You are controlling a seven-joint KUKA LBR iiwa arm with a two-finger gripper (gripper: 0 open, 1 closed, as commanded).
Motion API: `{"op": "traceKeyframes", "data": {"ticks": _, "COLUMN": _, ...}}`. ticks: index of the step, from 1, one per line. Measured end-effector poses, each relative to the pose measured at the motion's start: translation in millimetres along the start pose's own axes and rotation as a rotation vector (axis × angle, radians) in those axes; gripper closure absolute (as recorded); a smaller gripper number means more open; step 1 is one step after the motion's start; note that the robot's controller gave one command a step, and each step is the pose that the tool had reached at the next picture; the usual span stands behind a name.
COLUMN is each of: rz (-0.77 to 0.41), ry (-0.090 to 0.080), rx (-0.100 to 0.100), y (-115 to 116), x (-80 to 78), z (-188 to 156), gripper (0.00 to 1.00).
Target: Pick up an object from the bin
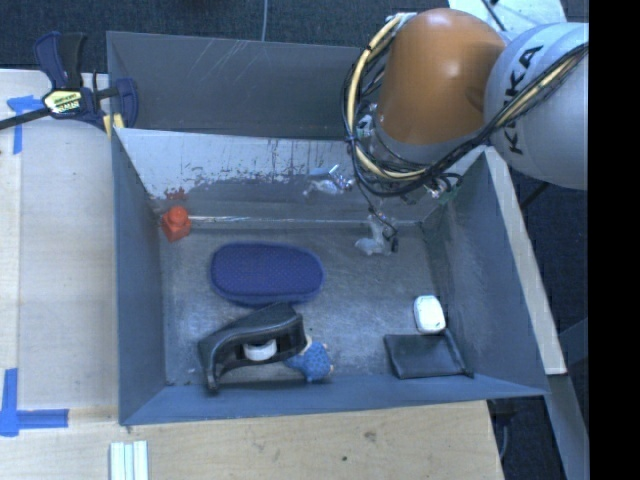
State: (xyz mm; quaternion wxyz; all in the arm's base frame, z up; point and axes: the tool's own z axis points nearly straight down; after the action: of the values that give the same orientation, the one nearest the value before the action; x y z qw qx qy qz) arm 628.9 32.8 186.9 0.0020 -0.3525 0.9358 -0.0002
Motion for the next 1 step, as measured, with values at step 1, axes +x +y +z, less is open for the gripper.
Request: {"op": "traceKeyframes", "data": {"ticks": 1, "rz": 0.016, "ry": 0.004, "rx": -0.001, "y": -38.3, "x": 36.2, "z": 13.5, "gripper": 0.00}}
